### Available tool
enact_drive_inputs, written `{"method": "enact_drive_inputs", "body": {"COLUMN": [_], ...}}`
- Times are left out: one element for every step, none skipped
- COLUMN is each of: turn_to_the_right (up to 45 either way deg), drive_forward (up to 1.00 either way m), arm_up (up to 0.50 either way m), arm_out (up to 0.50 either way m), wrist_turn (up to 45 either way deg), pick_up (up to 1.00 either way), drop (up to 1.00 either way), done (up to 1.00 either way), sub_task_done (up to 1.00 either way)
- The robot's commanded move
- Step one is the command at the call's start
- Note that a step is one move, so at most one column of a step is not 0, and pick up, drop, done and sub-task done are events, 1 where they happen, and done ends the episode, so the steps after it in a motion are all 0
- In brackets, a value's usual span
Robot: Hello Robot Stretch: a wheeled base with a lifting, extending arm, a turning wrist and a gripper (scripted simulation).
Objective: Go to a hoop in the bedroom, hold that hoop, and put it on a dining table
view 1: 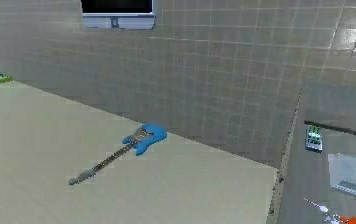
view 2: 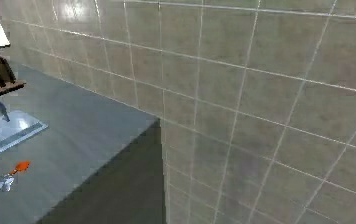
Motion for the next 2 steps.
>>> {"method": "enact_drive_inputs", "body": {"turn_to_the_right": [45.0, 30.0], "drive_forward": [0.0, 0.0], "arm_up": [0.0, 0.0], "arm_out": [0.0, 0.0], "wrist_turn": [0.0, 0.0], "pick_up": [0.0, 0.0], "drop": [0.0, 0.0], "done": [0.0, 0.0], "sub_task_done": [0.0, 0.0]}}
